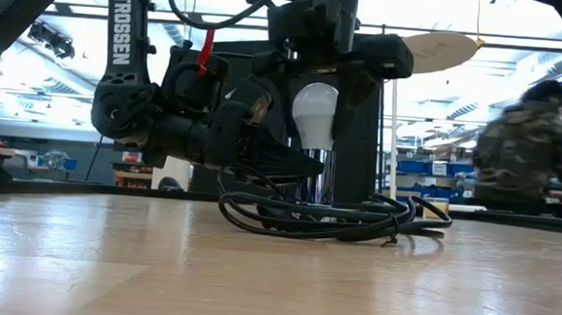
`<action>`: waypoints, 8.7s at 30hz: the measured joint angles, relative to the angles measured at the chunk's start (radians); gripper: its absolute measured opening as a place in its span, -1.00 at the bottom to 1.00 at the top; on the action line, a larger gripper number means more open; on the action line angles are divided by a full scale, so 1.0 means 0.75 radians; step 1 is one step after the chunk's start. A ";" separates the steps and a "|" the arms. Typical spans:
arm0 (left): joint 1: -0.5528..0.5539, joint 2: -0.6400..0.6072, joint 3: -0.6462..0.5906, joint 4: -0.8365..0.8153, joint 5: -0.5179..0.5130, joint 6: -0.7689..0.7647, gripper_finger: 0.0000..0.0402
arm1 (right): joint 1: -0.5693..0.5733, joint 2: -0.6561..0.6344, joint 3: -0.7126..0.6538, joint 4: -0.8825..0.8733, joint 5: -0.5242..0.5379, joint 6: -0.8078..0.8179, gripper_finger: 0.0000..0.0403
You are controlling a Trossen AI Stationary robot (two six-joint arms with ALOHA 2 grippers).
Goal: Screw lightbulb
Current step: Insert the white lightbulb into the silver lamp, then remove the white lightbulb from the silver lamp
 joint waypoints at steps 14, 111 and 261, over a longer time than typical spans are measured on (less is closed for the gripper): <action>-0.002 0.000 0.000 -0.001 0.014 0.001 -0.05 | 0.013 0.001 -0.001 -0.010 -0.018 0.420 0.31; 0.000 0.001 0.001 0.019 -0.005 -0.038 -0.05 | -0.005 -0.003 0.000 -0.068 -0.082 2.691 0.88; -0.325 -1.866 -0.717 -1.324 -1.081 -0.071 0.05 | -0.316 -0.770 -2.562 3.263 -0.037 1.479 0.85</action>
